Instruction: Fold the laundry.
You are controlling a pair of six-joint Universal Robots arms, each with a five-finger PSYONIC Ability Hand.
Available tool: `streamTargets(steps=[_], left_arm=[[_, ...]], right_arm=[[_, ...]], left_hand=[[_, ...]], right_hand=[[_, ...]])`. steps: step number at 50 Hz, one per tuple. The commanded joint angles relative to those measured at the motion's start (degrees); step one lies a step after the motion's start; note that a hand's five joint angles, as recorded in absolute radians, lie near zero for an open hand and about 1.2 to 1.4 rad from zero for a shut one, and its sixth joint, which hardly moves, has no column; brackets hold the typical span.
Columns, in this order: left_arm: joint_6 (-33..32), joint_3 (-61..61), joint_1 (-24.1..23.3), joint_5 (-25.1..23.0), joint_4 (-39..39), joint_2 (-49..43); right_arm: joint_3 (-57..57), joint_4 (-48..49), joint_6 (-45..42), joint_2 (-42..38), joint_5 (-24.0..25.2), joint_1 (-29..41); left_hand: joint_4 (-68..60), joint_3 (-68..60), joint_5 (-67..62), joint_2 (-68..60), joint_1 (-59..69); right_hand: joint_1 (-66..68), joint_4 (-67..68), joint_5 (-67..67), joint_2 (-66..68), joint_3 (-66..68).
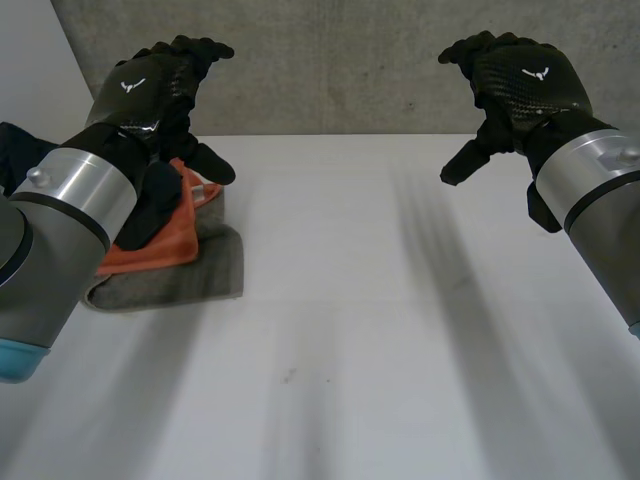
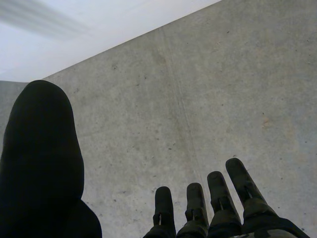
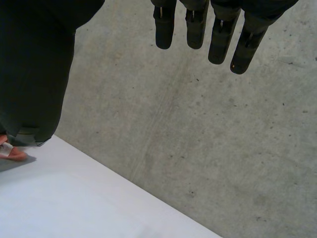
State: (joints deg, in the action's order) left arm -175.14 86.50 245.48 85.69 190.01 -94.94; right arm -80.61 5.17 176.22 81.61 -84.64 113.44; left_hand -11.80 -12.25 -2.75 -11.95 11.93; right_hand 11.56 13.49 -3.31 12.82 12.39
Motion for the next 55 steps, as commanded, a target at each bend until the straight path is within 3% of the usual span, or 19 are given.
streamTargets(steps=[1, 10, 14, 16, 21, 25, 26, 29, 34, 37, 43, 47, 50, 52, 55], left_arm=[[0.0, 0.1, 0.1, -0.1, 0.9, -0.4], [-0.8, 0.0, 0.9, -0.2, 3.6, -0.7], [-4.1, 0.1, 1.7, -0.3, 6.6, -2.9], [-6.9, -0.1, 2.9, -0.4, 7.6, -4.6], [-21.0, -3.4, 8.7, -0.6, 9.5, -13.8], [-34.7, -12.0, 12.3, -0.7, 9.7, -26.8], [-34.7, -12.1, 12.3, -0.7, 9.7, -26.9], [-43.9, -18.9, 15.8, -0.8, 9.8, -36.2], [-49.9, -26.5, 19.1, -3.8, 11.7, -45.8], [-50.9, -30.8, 20.0, -6.7, 14.1, -51.1], [-50.9, -37.5, 22.0, -8.0, 15.2, -56.9], [-50.9, -41.1, 22.9, -8.1, 15.1, -59.9], [-50.9, -42.9, 22.9, -7.7, 15.0, -61.4], [-50.7, -42.7, 22.8, -6.9, 15.2, -61.0], [-50.3, -41.5, 21.7, -5.6, 15.5, -59.1]], right_arm=[[-0.4, -0.2, -0.1, 0.0, 0.0, 0.0], [-0.3, 0.2, -2.4, 0.6, -0.1, -0.1], [-0.3, 0.1, -2.6, 0.2, 0.0, 0.0], [-0.6, 0.0, -2.8, 0.0, 0.0, 0.0], [-1.4, -0.1, -5.2, -0.2, 0.0, 0.0], [-1.6, 0.0, -6.5, -0.4, -0.1, 0.0], [-1.6, 0.0, -6.5, -0.4, -0.1, 0.0], [-1.6, 0.0, -6.8, -0.8, -0.1, -0.1], [-1.9, 0.2, -6.9, -1.9, 0.0, -0.2], [-2.0, 0.3, -7.1, -2.6, 0.1, -0.5], [-1.9, 0.3, -8.5, -3.5, 0.0, -0.8], [-1.9, 0.4, -9.1, -4.4, 0.0, -0.8], [-1.7, 0.5, -9.1, -5.6, 0.0, -0.8], [-1.6, 0.5, -9.1, -5.9, 0.0, -0.8], [-1.4, 0.5, -9.1, -6.5, 0.0, -0.8]], left_hand=[[1.8, 2.3, 2.7, 1.9, -1.9], [1.8, 2.3, 2.7, 1.9, -1.9], [1.8, 2.3, 2.7, 1.9, -1.9], [1.8, 2.3, 2.7, 1.9, -1.9], [1.8, 2.3, 2.7, 1.9, -1.9], [1.8, 2.3, 2.7, 1.9, -1.9], [1.8, 2.3, 2.7, 1.9, -1.9], [1.8, 2.3, 2.7, 1.9, -1.9], [1.8, 2.3, 2.7, 1.9, -1.9], [1.8, 2.3, 2.7, 1.9, -1.9], [1.4, 1.9, 2.4, 1.6, -1.6], [-7.3, -6.8, -6.3, -7.1, 7.2], [-49.7, -49.3, -48.8, -49.6, 49.6], [-68.1, -67.7, -67.2, -68.0, 68.0], [-68.2, -67.7, -67.3, -68.1, 68.1]], right_hand=[[-1.6, -3.5, 3.3, -2.8, -2.4], [-1.6, -3.5, 3.3, -2.8, -2.4], [-1.6, -3.5, 3.3, -2.8, -2.4], [-1.6, -3.5, 3.3, -2.8, -2.4], [-1.6, -3.5, 3.3, -2.8, -2.4], [-1.6, -3.5, 3.3, -2.8, -2.4], [-1.6, -3.5, 3.3, -2.8, -2.4], [-1.6, -3.5, 3.3, -2.8, -2.4], [-1.6, -3.5, 3.3, -2.8, -2.4], [-1.6, -3.5, 3.3, -2.8, -2.4], [-1.6, -3.5, 3.3, -2.8, -2.4], [-1.6, -3.5, 3.3, -2.8, -2.4], [-1.6, -3.5, 3.3, -2.8, -2.4], [-1.6, -3.5, 3.3, -2.8, -2.4], [-1.6, -3.5, 3.3, -2.8, -2.4]])
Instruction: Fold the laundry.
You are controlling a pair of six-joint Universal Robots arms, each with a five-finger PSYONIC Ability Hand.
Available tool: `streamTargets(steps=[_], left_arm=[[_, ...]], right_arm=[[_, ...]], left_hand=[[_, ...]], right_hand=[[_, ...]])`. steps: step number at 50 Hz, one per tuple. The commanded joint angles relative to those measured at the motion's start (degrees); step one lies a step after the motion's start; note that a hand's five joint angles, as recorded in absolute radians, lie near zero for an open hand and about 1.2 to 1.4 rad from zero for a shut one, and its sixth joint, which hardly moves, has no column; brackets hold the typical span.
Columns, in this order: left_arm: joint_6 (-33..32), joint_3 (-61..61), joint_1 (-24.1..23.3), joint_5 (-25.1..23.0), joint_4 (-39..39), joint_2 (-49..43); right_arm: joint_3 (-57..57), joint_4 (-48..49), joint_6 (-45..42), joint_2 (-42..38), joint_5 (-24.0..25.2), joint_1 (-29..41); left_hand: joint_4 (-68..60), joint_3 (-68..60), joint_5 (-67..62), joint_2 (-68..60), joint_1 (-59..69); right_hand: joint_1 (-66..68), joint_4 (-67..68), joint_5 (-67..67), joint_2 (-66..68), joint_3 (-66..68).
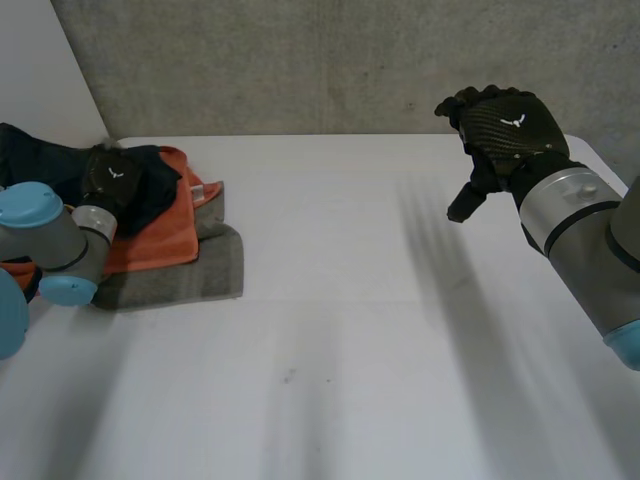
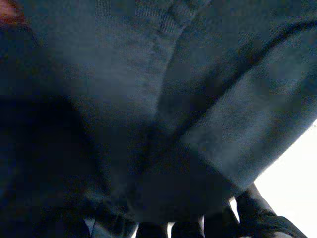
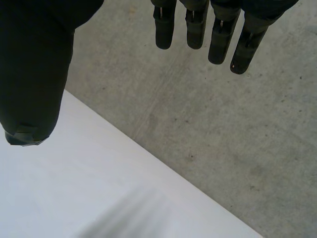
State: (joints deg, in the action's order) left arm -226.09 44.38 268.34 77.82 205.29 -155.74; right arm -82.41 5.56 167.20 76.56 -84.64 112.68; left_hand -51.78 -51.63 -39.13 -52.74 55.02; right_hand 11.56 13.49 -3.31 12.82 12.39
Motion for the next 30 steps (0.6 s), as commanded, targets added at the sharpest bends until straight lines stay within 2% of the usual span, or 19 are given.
streamTargets(steps=[1, 4, 8, 9, 12, 13, 16, 17, 20, 21, 24, 25, 26, 27, 28, 30], left_arm=[[1.4, 2.5, -1.8, 3.7, 0.3, 3.8], [4.1, 6.3, -4.0, 5.6, 0.4, 8.5], [12.1, 14.1, -8.9, 6.6, 1.3, 19.7], [16.1, 17.2, -10.7, 6.7, 1.8, 24.0], [22.5, 21.5, -13.8, 7.0, 1.5, 29.6], [26.8, 23.9, -16.6, 7.0, 1.3, 32.8], [33.1, 27.2, -21.4, 6.7, 0.5, 37.1], [36.6, 29.2, -24.9, 6.5, -0.3, 39.3], [40.5, 31.8, -29.9, 6.3, -1.6, 40.9], [42.2, 32.7, -33.0, 6.4, -2.3, 40.4], [44.0, 33.0, -37.7, 6.5, -3.2, 37.9], [44.2, 32.7, -41.2, 6.4, -4.0, 35.5], [44.2, 32.4, -43.0, 6.4, -4.3, 34.5], [44.1, 32.0, -44.6, 6.3, -4.6, 33.6], [43.7, 31.0, -47.1, 6.4, -5.2, 32.2], [43.5, 30.2, -48.1, 6.9, -5.6, 31.5]], right_arm=[[0.4, 0.0, 0.0, -1.6, 0.0, 0.0], [0.5, 0.0, 0.0, -1.9, -0.1, 0.0], [0.7, 0.0, 0.0, -1.9, -0.1, 0.0], [0.8, 0.0, 0.0, -1.9, -0.1, 0.0], [1.1, 0.0, 0.0, -1.7, -0.1, 0.0], [1.2, 0.0, 0.1, -1.6, -0.1, 0.0], [1.7, -0.1, 0.1, -1.2, -0.1, -0.1], [1.8, -0.2, 0.1, -1.2, -0.1, -0.1], [2.1, -0.3, 0.1, -0.9, -0.1, -0.8], [2.1, -0.3, 0.1, -0.6, -0.1, -1.1], [2.2, -0.4, 0.1, 0.2, -0.3, -2.3], [2.2, -0.4, 0.1, 0.3, -0.3, -2.6], [2.2, -0.4, 0.1, 0.5, -0.3, -3.3], [2.2, -0.4, 0.1, 0.5, -0.3, -3.6], [2.2, -0.5, 0.1, 0.6, -0.2, -4.0], [2.2, -0.5, 0.1, 0.6, -0.1, -4.0]], left_hand=[[-28.2, -28.4, -30.9, -27.3, 25.0], [-28.2, -28.4, -30.9, -27.3, 25.0], [-28.2, -28.4, -30.9, -27.3, 25.0], [-28.2, -28.4, -30.9, -27.3, 25.0], [-28.2, -28.4, -30.9, -27.3, 25.0], [-28.2, -28.4, -30.9, -27.3, 25.0], [-28.2, -28.4, -30.9, -27.3, 25.0], [-28.2, -28.4, -30.9, -27.3, 25.0], [-28.2, -28.4, -30.9, -27.3, 25.0], [-28.2, -28.4, -30.9, -27.3, 25.0], [-28.2, -28.4, -30.9, -27.3, 25.0], [-28.2, -28.4, -30.9, -27.3, 25.0], [-18.8, -18.9, -21.4, -17.8, 15.5], [-0.3, -0.5, -3.0, 0.6, -2.9], [41.1, 41.0, 38.5, 42.1, -44.4], [38.1, 37.9, 35.4, 39.0, -41.3]], right_hand=[[-1.6, -3.5, 3.3, -2.8, -2.4], [-1.6, -3.5, 3.3, -2.8, -2.4], [-1.6, -3.5, 3.3, -2.8, -2.4], [-1.6, -3.5, 3.3, -2.8, -2.4], [-1.6, -3.5, 3.3, -2.8, -2.4], [-1.6, -3.5, 3.3, -2.8, -2.4], [-1.6, -3.5, 3.3, -2.8, -2.4], [-1.6, -3.5, 3.3, -2.8, -2.4], [-1.6, -3.5, 3.3, -2.8, -2.4], [-1.6, -3.5, 3.3, -2.8, -2.4], [-1.6, -3.5, 3.3, -2.8, -2.4], [-1.6, -3.5, 3.3, -2.8, -2.4], [-1.6, -3.5, 3.3, -2.8, -2.4], [-1.6, -3.5, 3.3, -2.8, -2.4], [-1.6, -3.5, 3.3, -2.8, -2.4], [-1.6, -3.5, 3.3, -2.8, -2.4]])
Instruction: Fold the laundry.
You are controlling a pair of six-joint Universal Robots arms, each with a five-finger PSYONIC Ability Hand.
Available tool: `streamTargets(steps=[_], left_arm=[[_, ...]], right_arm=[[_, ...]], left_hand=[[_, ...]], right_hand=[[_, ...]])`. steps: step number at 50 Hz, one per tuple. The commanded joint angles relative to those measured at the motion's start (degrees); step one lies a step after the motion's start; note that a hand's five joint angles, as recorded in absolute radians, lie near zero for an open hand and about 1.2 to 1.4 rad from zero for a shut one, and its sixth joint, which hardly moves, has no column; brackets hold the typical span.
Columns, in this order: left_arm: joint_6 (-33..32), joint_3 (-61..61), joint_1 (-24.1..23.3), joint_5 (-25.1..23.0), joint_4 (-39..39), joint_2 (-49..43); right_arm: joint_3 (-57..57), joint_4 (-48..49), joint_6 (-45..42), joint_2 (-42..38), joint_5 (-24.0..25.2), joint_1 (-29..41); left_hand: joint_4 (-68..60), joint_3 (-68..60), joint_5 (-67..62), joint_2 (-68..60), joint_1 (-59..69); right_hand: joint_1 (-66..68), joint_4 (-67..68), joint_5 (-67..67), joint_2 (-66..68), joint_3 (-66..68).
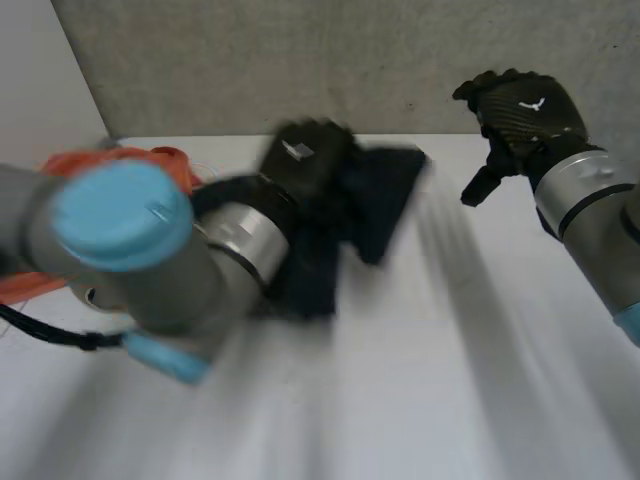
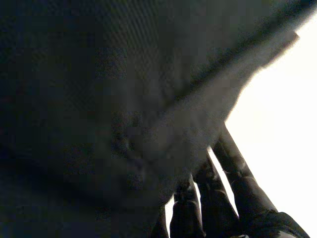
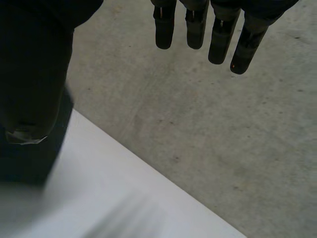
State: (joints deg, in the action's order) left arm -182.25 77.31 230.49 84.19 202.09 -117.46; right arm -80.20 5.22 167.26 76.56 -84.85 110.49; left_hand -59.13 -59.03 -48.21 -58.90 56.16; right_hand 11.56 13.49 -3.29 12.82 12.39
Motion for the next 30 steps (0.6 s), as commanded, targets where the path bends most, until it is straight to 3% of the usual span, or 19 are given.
streamTargets(steps=[1, 5, 13, 18, 26, 30], left_arm=[[-0.3, -2.9, -10.1, 0.6, -2.8, -6.8], [-0.4, -2.7, -9.0, 1.2, -4.4, -5.8], [-2.8, 2.5, 2.2, 3.0, -9.1, 4.8], [-2.9, 7.1, 6.2, 2.6, -9.4, 9.5], [-5.6, 12.2, 12.0, 2.6, -9.1, 9.7], [-9.1, 12.3, 14.7, 2.6, -8.9, 5.9]], right_arm=[[0.1, -0.2, -0.1, 0.6, 0.1, -1.9], [0.4, -0.6, -0.8, 0.6, 0.2, -1.9], [2.0, -6.2, -5.9, 0.6, 0.8, -1.1], [2.3, -13.0, -13.3, 0.9, 1.2, -0.9], [-2.5, -16.9, -20.0, -0.5, 0.3, 5.9], [-7.5, -15.7, -19.3, -1.1, 0.8, 9.4]], left_hand=[[48.4, 48.3, 47.5, 48.2, -45.4], [49.1, 49.0, 48.2, 48.9, -46.2], [49.1, 49.0, 48.2, 48.9, -46.2], [49.1, 49.0, 48.2, 48.9, -46.1], [48.9, 48.8, 48.0, 48.7, -46.0], [48.9, 48.8, 48.0, 48.7, -46.0]], right_hand=[[-1.6, -3.5, 3.3, -2.8, -2.4], [-1.6, -3.5, 3.3, -2.8, -2.4], [-1.6, -3.5, 3.3, -2.8, -2.4], [-1.6, -3.5, 3.3, -2.8, -2.4], [-1.6, -3.5, 3.3, -2.8, -2.4], [-1.6, -3.5, 3.3, -2.8, -2.4]])
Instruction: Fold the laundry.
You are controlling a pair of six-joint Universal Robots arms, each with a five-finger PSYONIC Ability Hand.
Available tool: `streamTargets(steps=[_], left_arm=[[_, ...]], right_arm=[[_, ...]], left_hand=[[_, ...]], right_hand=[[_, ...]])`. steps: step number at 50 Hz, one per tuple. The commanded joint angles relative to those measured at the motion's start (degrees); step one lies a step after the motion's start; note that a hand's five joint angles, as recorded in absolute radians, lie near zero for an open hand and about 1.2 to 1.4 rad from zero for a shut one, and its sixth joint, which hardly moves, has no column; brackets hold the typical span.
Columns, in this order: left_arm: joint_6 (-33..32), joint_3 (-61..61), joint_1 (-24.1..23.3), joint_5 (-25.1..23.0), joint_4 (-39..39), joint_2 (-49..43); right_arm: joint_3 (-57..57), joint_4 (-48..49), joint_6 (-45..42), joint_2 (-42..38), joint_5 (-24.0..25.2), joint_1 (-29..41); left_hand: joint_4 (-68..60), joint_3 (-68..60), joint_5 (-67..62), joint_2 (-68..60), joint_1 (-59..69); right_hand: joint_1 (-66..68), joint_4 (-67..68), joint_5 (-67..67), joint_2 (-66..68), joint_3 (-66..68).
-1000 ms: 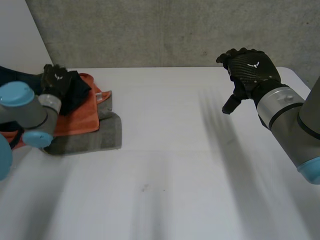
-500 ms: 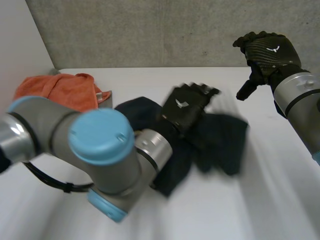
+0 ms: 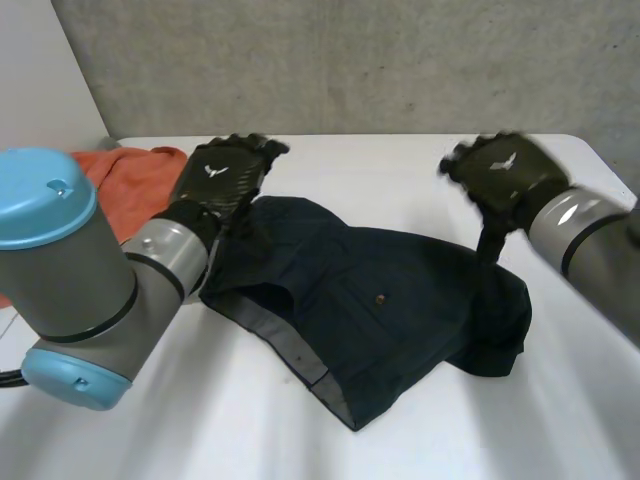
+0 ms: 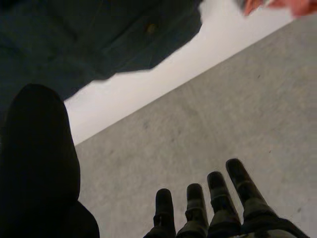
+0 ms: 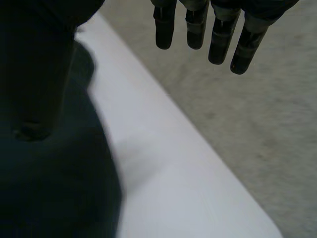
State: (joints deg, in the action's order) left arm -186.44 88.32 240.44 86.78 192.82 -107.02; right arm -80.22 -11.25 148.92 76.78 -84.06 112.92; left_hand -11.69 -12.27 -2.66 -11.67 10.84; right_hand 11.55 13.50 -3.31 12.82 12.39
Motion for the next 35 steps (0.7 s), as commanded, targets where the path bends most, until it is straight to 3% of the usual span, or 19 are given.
streamTargets(steps=[1, 7, 16, 18, 22, 23, 35], left_arm=[[-5.7, 1.2, 5.3, 0.0, 0.4, -5.2], [-9.2, 1.2, 9.3, 0.0, 0.6, -7.7], [-9.1, 1.5, 9.2, -0.1, 0.6, -7.4], [-9.0, 1.6, 9.0, -0.1, 0.7, -6.8], [-9.0, 2.1, 8.9, 0.0, 0.6, -5.6], [-9.0, 2.4, 8.9, -0.1, 0.6, -5.4], [-9.0, 9.4, 7.1, -0.5, 0.4, 1.2]], right_arm=[[-8.7, 1.3, -0.9, -1.3, 0.1, 7.4], [-17.4, 8.6, -0.9, -1.2, 0.3, 9.3], [-22.8, 17.0, -0.8, -6.7, 0.1, 12.3], [-22.7, 18.2, -0.9, -7.4, -0.1, 12.4], [-22.2, 20.5, -0.9, -8.5, -0.3, 12.3], [-21.7, 21.1, -0.9, -8.5, -0.8, 12.2], [-19.8, 21.1, -1.2, -3.8, -3.2, 11.9]], left_hand=[[1.5, 2.1, 2.4, 1.5, -0.6], [1.5, 2.1, 2.4, 1.5, -0.6], [1.5, 2.1, 2.4, 1.5, -0.6], [1.5, 2.1, 2.4, 1.5, -0.6], [1.5, 2.1, 2.4, 1.5, -0.6], [1.5, 2.1, 2.4, 1.5, -0.6], [-0.5, 0.0, 0.4, -0.6, 1.4]], right_hand=[[-1.6, -3.5, 3.3, -2.8, -2.4], [-1.6, -3.5, 3.3, -2.8, -2.4], [0.4, -1.6, 1.4, -0.9, -0.5], [5.7, 3.8, -4.0, 4.5, 4.9], [48.0, 46.1, -46.3, 46.8, 47.2], [68.2, 66.3, -66.5, 67.0, 67.4], [68.4, 66.5, -66.7, 67.2, 67.6]])
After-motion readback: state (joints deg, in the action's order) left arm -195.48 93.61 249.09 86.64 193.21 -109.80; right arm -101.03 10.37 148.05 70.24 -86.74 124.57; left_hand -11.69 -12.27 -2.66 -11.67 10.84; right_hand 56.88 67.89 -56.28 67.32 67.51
